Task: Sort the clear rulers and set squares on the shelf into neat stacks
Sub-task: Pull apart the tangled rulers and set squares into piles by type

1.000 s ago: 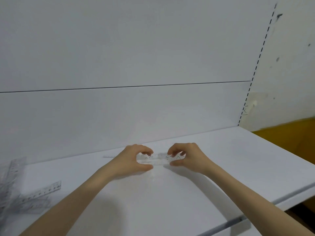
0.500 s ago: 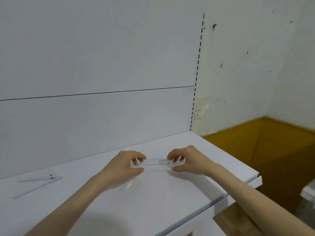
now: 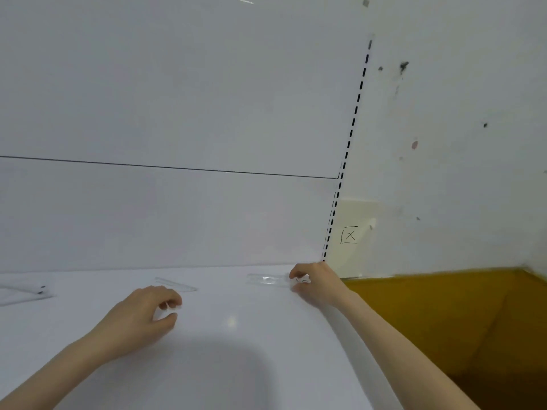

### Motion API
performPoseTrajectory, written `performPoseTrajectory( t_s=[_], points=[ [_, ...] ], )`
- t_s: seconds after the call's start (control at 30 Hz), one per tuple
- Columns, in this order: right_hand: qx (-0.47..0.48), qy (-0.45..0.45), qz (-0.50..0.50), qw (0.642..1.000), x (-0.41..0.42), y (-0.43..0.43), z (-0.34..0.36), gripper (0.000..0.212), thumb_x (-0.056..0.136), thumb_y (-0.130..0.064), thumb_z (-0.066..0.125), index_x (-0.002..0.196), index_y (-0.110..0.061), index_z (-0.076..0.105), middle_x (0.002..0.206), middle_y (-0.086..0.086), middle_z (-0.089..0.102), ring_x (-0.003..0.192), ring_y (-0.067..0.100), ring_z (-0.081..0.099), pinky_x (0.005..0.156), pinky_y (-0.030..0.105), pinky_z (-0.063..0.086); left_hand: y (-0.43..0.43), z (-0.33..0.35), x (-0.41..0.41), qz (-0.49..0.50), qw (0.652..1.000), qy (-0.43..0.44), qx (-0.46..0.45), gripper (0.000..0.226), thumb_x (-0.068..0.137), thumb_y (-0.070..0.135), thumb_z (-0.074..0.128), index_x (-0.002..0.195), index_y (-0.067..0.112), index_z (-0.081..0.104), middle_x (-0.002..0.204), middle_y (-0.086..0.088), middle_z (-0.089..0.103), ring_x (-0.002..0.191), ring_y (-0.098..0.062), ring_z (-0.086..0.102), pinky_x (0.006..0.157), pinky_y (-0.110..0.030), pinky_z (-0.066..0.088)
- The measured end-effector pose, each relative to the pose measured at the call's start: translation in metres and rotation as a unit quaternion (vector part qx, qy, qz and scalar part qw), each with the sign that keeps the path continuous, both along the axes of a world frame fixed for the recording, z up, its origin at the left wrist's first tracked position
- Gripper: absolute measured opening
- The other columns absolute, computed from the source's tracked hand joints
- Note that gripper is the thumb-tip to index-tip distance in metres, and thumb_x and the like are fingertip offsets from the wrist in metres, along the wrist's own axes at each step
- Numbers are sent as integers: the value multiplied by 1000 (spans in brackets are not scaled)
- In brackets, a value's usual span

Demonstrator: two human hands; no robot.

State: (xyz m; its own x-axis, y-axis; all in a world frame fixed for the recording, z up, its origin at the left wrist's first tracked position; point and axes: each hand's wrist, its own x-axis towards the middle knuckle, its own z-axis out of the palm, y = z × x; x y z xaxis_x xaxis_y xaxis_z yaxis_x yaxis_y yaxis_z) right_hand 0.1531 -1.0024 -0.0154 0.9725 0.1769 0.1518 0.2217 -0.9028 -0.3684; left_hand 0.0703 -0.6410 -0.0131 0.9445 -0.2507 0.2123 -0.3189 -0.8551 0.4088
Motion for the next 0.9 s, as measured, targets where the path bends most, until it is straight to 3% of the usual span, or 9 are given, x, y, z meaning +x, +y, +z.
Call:
performPoseTrajectory(
  t_s=[0.17, 0.3, 0.53, 0.73, 0.9],
  points=[
    [-39, 4, 46, 998, 10, 3, -10, 21, 87, -29, 62, 108, -29, 68, 109, -11, 70, 104, 11, 61, 92, 25, 45, 22, -1, -8, 35, 999, -5, -26, 27, 82, 17, 69, 82, 42, 59, 88, 18, 65, 88, 3, 57, 68, -15, 41],
    [-61, 12, 53, 997, 8, 6, -11, 29, 89, -19, 52, 112, -26, 67, 111, -7, 69, 104, 15, 60, 85, 22, 43, 26, -3, -11, 36, 998, -13, -43, 26, 82, 15, 68, 82, 39, 60, 88, 17, 65, 88, 3, 57, 69, -13, 40],
    [-57, -54, 59, 995, -11, 18, -6, 29, 88, -23, 59, 117, -25, 64, 128, -11, 58, 122, 11, 50, 93, 17, 35, 31, -4, -6, 32, 998, -8, -50, 17, 85, 16, 63, 88, 33, 63, 92, 16, 64, 91, 3, 57, 73, -9, 39],
    [-80, -70, 89, 990, -34, 67, 9, 30, 93, -30, 55, 122, -30, 59, 126, -16, 58, 117, 9, 52, 89, 26, 42, 48, 0, -16, 62, 998, -13, -29, 13, 86, 22, 58, 91, 33, 62, 93, 17, 63, 90, -2, 58, 81, -29, 49],
    [-84, -100, 143, 981, -68, 149, 23, 33, 90, -39, 55, 122, -35, 57, 123, -20, 58, 108, 3, 55, 84, 28, 47, 105, 3, -51, 105, 994, -19, -19, 11, 87, 26, 57, 88, 38, 59, 91, 17, 63, 85, -2, 58, 78, -29, 50]
  ],
)
